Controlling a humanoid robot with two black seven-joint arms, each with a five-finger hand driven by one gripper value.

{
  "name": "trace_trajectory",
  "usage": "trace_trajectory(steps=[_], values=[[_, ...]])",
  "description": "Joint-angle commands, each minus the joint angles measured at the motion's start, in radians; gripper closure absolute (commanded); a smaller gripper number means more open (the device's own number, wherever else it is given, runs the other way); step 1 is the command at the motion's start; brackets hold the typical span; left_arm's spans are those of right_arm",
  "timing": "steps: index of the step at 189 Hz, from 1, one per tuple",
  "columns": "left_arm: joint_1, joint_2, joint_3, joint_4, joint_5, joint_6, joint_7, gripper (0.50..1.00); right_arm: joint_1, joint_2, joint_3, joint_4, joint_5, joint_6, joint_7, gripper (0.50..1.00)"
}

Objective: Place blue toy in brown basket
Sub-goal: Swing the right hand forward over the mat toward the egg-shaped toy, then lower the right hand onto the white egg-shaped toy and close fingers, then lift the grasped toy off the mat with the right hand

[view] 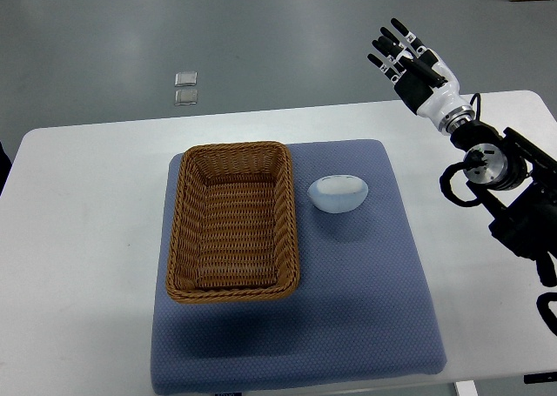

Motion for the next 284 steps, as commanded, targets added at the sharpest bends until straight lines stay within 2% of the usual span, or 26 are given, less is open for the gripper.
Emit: trace_trajectory(steps=[1,13,54,80,93,105,151,284], values=[[0.0,0.0,0.001,-0.004,0.0,-0.002,-0.001,0.5,0.075,-0.073,-0.133,0.017,-0.182,0.034,-0.002,0.599],[0.0,0.0,0.001,-0.005,0.0,-0.002,0.001,0.5,0.121,-0.105,-0.222,0.025,-0.296,0.051,-0.007,0.599],[-0.002,0.0,0.001,-0.007,0.0,-0.002,-0.001,0.5,0.348,-0.174,-0.555,0.05,-0.616,0.144,-0.12,0.599],[0.0,0.0,0.001,-0.007,0.0,-0.002,0.001,0.5,0.49,-0.177,-0.767,0.053,-0.664,0.175,-0.211,0.599],[0.0,0.0,0.001,-0.007,0.0,-0.002,0.001,0.5,0.552,-0.179,-0.877,0.085,-0.664,0.203,-0.263,0.599],[0.0,0.0,0.001,-0.007,0.0,-0.002,-0.001,0.5,0.589,-0.18,-0.942,0.119,-0.664,0.221,-0.284,0.599],[0.0,0.0,0.001,-0.008,0.002,-0.002,0.001,0.5,0.557,-0.189,-0.965,0.212,-0.653,0.217,-0.283,0.599],[-0.002,0.0,0.004,-0.01,0.002,-0.002,0.001,0.5,0.424,-0.145,-0.963,0.206,-0.695,0.111,-0.276,0.607]])
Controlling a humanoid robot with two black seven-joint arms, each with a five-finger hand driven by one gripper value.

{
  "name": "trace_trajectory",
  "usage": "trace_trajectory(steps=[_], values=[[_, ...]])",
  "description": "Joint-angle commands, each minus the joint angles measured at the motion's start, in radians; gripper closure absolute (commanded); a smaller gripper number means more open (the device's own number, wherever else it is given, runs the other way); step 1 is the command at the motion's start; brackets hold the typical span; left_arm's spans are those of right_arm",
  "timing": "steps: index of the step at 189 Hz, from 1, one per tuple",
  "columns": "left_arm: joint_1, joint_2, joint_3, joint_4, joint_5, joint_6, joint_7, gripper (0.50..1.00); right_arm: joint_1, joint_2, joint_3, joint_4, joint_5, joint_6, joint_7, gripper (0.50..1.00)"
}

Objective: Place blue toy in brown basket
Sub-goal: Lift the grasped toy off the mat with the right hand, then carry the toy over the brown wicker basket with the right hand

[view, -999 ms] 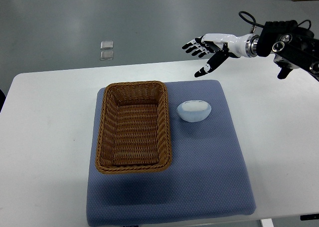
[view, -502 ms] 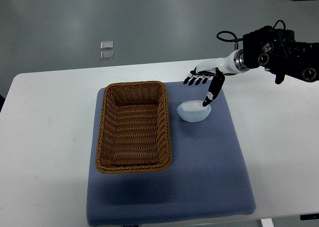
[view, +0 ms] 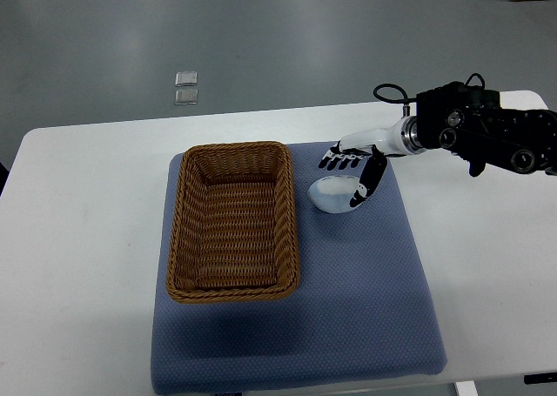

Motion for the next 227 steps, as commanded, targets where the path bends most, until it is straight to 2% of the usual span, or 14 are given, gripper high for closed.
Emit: trace_trajectory(steps=[1,19,46,65,75,82,100,132,181,206,227], values=[[-0.001,0.0,0.0,-0.004,0.001,0.0,0.0,0.5,-0.017,0.006,0.001,0.0,0.0,-0.014,0.0,0.607],[0.0,0.0,0.0,-0.004,0.001,0.0,0.0,0.5,-0.034,0.017,-0.001,-0.002,0.0,-0.028,0.0,0.611],[0.0,0.0,0.0,-0.003,0.001,0.0,0.0,0.5,-0.051,0.031,-0.001,-0.011,-0.002,-0.056,0.0,0.644],[-0.001,0.0,0.0,-0.001,0.001,0.0,0.0,0.5,-0.067,0.041,-0.002,-0.018,-0.008,-0.076,0.0,0.777],[0.0,0.0,0.0,0.0,0.001,0.0,0.0,0.5,-0.07,0.043,-0.002,-0.02,-0.023,-0.085,0.0,0.82],[-0.001,0.0,0.0,0.0,0.001,0.0,0.0,0.5,-0.077,0.043,-0.002,-0.022,-0.043,-0.092,0.0,0.883],[0.0,0.0,0.0,0.0,0.001,0.0,0.0,0.5,-0.082,0.041,-0.002,-0.023,-0.073,-0.096,0.002,0.997],[0.0,0.0,0.0,-0.003,0.001,0.0,0.0,0.5,-0.067,0.011,0.002,-0.017,-0.073,-0.08,0.0,1.0],[0.0,0.0,0.0,-0.001,0.001,0.0,0.0,0.5,0.079,-0.054,0.005,0.055,-0.053,-0.039,0.0,1.0],[0.0,0.0,-0.001,-0.003,-0.001,0.0,0.0,0.5,0.13,-0.02,0.005,0.063,-0.051,-0.025,0.0,1.0],[-0.001,0.0,-0.001,-0.003,0.001,0.0,0.0,0.5,0.157,0.055,0.004,0.058,-0.019,-0.028,0.0,1.0]])
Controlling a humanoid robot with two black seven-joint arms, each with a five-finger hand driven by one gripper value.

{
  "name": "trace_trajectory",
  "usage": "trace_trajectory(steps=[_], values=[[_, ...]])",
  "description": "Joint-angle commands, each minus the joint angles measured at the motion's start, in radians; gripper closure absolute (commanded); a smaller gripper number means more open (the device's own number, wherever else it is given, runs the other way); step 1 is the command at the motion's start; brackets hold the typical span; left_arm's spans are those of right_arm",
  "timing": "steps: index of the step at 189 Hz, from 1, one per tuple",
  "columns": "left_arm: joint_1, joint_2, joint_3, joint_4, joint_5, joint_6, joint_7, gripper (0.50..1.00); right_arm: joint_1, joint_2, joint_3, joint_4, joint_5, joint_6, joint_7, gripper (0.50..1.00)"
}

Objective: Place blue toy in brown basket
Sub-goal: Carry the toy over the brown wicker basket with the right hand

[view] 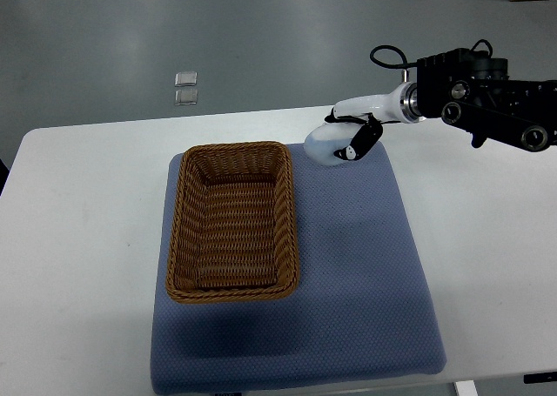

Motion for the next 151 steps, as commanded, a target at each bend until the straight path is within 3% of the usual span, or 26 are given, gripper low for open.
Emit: trace_trajectory(steps=[1,76,151], values=[[0.001,0.0,0.0,-0.001,0.0,0.0,0.0,0.5,0.026,0.065,-0.002,-0.003,0.031,-0.002,0.0,1.0],[0.001,0.0,0.0,-0.001,0.0,0.0,0.0,0.5,0.032,0.372,-0.031,-0.121,0.04,-0.028,0.0,0.971],[-0.001,0.0,-0.002,0.003,0.0,0.0,0.0,0.5,-0.025,0.375,-0.059,-0.17,0.043,-0.073,0.002,0.93]])
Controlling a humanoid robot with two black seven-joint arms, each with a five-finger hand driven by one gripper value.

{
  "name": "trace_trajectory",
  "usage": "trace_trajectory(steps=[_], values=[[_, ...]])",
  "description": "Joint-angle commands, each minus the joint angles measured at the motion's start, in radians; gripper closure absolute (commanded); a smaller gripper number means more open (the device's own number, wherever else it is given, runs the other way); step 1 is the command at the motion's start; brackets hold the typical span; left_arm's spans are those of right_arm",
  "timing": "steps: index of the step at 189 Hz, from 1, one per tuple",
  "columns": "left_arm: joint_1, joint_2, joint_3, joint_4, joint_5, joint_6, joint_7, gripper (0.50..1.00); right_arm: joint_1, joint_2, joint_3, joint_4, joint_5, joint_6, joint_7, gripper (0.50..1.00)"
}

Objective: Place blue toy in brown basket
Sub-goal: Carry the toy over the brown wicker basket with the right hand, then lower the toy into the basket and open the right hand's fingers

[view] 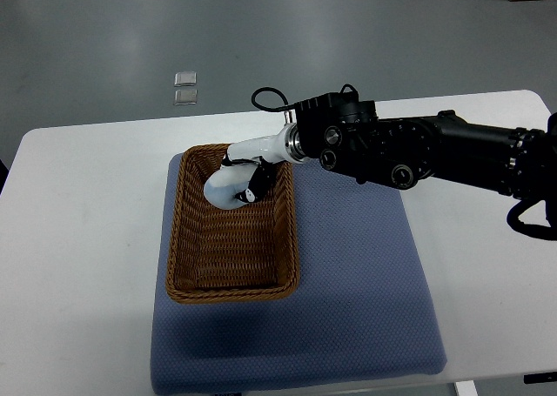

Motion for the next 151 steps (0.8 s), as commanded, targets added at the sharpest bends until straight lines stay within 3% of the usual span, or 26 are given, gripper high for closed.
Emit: trace_trajectory(steps=[1,32,63,89,151], values=[[-0.001,0.0,0.0,0.0,0.0,0.0,0.0,0.5,-0.017,0.0,0.003,-0.001,0.005,-0.002,0.002,0.93],[0.001,0.0,0.0,0.0,0.0,0.0,0.0,0.5,-0.037,0.0,0.004,-0.001,0.007,-0.01,0.002,0.91],[-0.001,0.0,0.0,-0.001,0.0,0.0,0.0,0.5,-0.072,0.0,0.006,-0.001,0.007,-0.056,0.003,0.818],[-0.001,0.0,0.0,-0.001,-0.001,0.0,0.0,0.5,-0.095,0.0,0.004,-0.002,0.007,-0.067,0.003,0.801],[-0.001,0.0,0.0,0.002,-0.001,0.0,0.0,0.5,-0.103,0.0,0.009,-0.004,0.007,-0.067,0.005,0.675]])
